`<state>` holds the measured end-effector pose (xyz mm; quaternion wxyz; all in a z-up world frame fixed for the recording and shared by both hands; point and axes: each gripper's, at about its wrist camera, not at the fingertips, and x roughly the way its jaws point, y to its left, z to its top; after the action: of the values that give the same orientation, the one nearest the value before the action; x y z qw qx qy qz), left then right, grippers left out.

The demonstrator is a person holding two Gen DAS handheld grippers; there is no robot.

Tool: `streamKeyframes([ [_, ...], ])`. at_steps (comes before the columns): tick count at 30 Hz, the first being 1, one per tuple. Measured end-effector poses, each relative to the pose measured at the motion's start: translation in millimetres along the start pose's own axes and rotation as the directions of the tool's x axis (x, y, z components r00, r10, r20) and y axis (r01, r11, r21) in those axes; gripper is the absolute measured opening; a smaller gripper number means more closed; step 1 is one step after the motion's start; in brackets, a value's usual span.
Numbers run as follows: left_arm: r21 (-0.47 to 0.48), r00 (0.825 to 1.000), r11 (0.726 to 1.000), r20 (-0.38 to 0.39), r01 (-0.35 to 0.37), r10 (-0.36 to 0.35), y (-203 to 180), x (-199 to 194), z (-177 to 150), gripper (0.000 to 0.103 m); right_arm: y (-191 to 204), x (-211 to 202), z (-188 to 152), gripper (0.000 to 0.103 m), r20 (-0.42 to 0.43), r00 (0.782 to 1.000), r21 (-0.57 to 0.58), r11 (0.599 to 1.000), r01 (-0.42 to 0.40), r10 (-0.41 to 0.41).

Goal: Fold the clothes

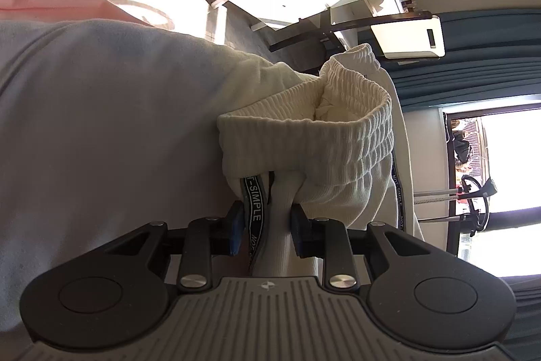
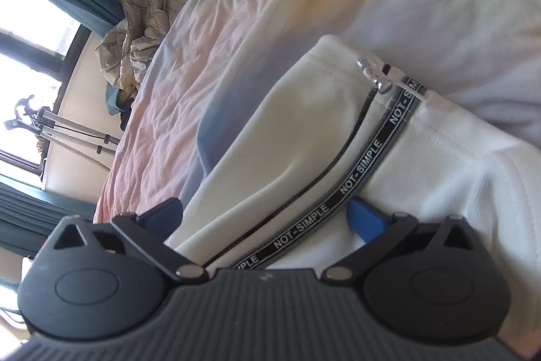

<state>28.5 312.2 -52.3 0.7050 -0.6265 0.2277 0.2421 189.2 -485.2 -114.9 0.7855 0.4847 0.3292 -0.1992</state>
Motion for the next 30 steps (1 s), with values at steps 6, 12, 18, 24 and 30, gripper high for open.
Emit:
streamKeyframes([
  [6,-0.006,1.000,1.000,0.003,-0.011,0.011,2.5,8.8,1.1,0.031,37.5,15.9,-10.2,0.099,0.061,0.980,-0.087,0.977,0.196,-0.191],
  [12,-0.002,1.000,1.000,0.000,-0.003,0.003,3.5,12.9,4.0,0.031,46.2,3.0,-6.9,0.017,0.130,0.968,-0.091,0.970,0.226,-0.213],
  [18,-0.002,0.999,0.999,0.010,0.051,-0.051,2.4,6.8,8.5,0.023,83.0,-38.2,21.3,0.014,0.173,0.985,-0.151,0.988,0.045,-0.018],
  [24,0.020,0.968,0.970,0.062,0.243,-0.243,-5.3,-18.4,16.9,0.021,138.0,-123.8,37.1,0.014,0.303,0.879,-0.298,0.913,-0.281,0.369],
  [30,-0.028,0.942,0.943,0.054,0.333,-0.331,7.5,-34.1,26.7,0.022,94.5,-177.4,20.7,0.015,0.418,0.781,-0.302,0.882,-0.362,0.463],
])
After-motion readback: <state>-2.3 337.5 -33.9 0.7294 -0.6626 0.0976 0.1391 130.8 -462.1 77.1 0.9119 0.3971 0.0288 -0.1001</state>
